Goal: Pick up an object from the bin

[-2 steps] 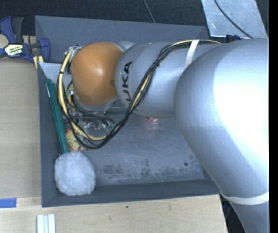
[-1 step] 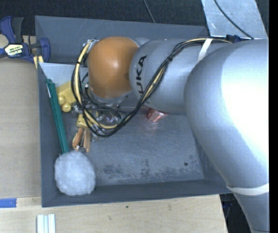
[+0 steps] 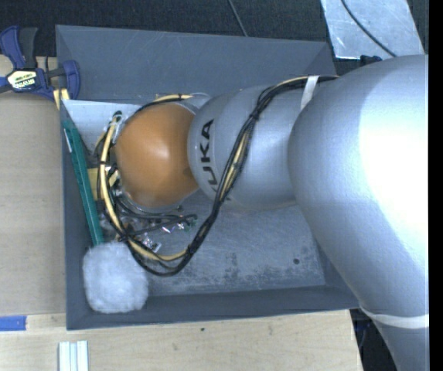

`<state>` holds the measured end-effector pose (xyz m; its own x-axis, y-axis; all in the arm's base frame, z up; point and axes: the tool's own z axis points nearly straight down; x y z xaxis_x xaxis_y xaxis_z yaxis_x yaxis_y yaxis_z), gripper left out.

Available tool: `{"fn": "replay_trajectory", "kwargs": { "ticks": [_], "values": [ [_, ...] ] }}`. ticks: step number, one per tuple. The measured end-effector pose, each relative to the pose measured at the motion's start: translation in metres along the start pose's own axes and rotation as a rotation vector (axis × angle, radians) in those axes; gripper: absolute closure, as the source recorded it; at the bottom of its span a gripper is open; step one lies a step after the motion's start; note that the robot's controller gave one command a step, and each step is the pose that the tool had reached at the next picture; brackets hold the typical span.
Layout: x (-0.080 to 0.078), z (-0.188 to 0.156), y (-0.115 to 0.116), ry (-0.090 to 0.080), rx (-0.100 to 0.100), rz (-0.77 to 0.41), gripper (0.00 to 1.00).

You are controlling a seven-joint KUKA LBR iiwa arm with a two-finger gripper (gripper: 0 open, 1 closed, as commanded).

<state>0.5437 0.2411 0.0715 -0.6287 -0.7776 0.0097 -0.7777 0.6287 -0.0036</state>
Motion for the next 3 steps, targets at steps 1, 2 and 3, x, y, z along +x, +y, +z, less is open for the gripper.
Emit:
{"fn": "replay_trajectory", "kwargs": {
  "ticks": [1, 2, 3],
  "values": [
    [-0.006, 0.001, -0.020, -0.017, -0.002, 0.146, 0.00],
    [-0.001, 0.001, -0.064, -0.006, 0.003, -0.369, 1.00],
    [-0.001, 0.000, -0.064, -0.005, 0.003, -0.368, 1.00]
  ]
}}
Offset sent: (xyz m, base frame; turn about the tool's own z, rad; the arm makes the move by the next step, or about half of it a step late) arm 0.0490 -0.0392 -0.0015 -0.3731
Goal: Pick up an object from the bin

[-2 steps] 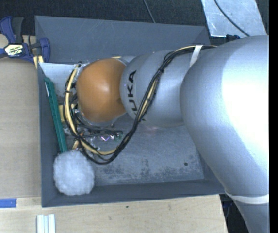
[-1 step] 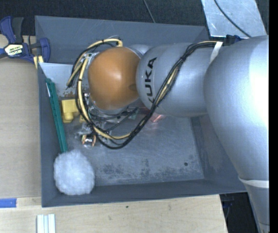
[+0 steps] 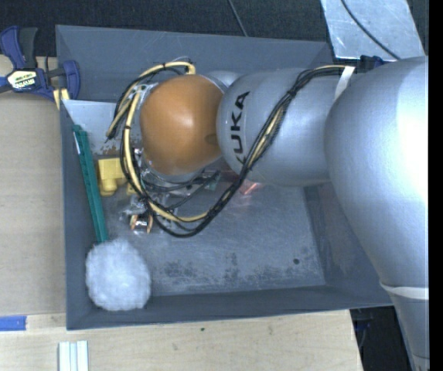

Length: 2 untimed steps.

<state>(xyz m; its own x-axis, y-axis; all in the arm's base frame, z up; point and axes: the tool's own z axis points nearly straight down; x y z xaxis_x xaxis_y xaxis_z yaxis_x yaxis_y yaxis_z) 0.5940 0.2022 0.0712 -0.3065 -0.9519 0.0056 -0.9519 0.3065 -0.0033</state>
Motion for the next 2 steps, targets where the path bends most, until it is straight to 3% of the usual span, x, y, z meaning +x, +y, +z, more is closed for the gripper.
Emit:
{"fn": "replay_trajectory", "kwargs": {
  "ticks": [2],
  "values": [
    [0.001, -0.014, 0.002, 0.003, -0.007, 0.002, 1.00]
  ]
}}
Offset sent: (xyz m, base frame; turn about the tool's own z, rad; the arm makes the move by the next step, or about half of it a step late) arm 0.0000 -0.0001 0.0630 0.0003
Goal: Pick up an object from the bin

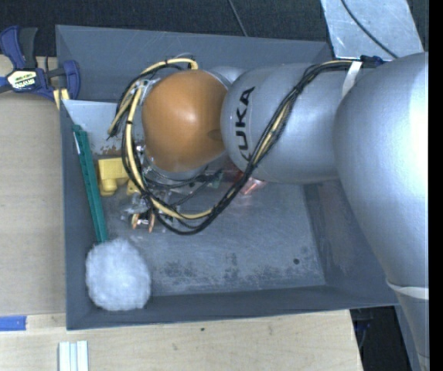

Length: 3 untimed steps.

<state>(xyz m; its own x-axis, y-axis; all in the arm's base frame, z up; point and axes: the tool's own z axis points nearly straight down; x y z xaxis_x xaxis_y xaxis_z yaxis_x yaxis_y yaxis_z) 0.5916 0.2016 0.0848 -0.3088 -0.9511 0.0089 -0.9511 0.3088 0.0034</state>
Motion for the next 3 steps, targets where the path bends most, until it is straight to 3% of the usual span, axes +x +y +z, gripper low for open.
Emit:
{"fn": "replay_trajectory", "kwargs": {
  "ticks": [3],
  "values": [
    [-0.001, -0.027, -0.002, -0.007, 0.008, 0.005, 1.00]
  ]
}}
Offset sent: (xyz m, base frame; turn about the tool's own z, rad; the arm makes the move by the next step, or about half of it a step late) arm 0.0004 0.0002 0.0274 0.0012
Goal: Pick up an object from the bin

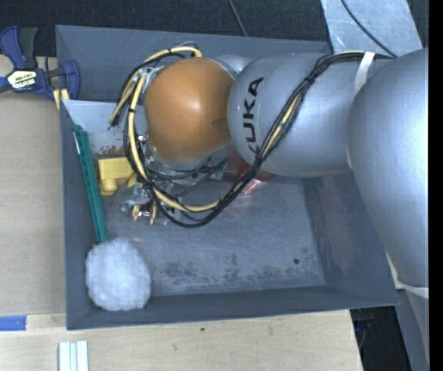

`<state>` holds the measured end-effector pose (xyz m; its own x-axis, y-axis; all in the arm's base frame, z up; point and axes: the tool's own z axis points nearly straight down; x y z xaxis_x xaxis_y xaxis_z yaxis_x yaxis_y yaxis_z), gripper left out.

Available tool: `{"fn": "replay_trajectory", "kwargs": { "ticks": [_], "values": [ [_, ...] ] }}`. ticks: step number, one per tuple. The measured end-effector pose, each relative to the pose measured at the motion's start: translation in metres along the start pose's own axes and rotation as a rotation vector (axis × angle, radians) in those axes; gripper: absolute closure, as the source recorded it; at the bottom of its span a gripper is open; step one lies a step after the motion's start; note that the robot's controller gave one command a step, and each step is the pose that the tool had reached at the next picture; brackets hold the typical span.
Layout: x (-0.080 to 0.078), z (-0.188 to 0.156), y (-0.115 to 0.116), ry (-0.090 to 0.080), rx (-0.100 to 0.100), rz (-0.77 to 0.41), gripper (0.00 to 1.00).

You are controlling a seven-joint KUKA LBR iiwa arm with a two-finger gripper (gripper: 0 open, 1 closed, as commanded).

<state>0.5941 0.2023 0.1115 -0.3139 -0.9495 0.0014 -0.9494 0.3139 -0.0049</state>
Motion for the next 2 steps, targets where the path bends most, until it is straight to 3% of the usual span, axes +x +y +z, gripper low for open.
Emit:
{"fn": "replay_trajectory", "kwargs": {
  "ticks": [2],
  "values": [
    [0.000, -0.030, 0.000, 0.000, -0.002, 0.003, 1.00]
  ]
}}
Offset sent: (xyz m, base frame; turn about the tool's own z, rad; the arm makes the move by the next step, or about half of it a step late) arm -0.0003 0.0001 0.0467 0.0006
